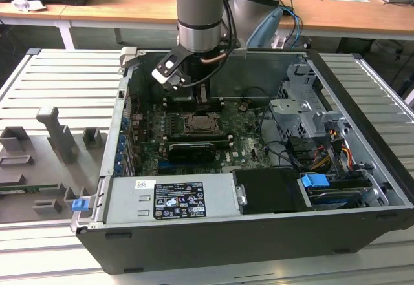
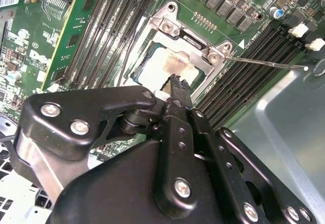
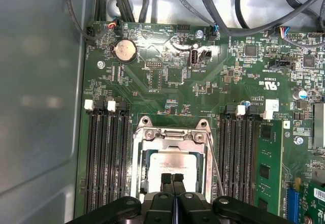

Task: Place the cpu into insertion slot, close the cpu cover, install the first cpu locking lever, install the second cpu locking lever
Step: 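Install the first cpu locking lever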

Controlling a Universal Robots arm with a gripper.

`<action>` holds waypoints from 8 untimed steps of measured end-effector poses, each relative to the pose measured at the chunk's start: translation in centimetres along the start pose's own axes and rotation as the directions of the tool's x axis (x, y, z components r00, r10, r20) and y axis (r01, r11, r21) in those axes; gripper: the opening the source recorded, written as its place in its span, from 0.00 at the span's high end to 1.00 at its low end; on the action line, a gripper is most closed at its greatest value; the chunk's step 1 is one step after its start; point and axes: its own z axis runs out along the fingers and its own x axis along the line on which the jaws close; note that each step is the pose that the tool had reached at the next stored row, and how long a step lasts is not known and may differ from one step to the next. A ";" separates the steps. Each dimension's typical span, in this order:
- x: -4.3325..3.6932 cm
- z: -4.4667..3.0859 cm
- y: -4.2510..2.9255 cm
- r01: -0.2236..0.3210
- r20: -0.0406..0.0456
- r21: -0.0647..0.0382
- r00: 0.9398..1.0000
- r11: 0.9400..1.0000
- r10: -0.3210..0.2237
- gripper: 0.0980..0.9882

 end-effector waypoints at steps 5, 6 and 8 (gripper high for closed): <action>0.00 -0.16 0.01 0.000 0.000 0.000 1.000 1.000 0.000 0.99; 0.00 -0.19 0.02 0.000 0.000 0.000 1.000 1.000 0.000 0.99; 0.00 -0.26 0.02 0.000 0.000 0.000 1.000 1.000 0.000 0.99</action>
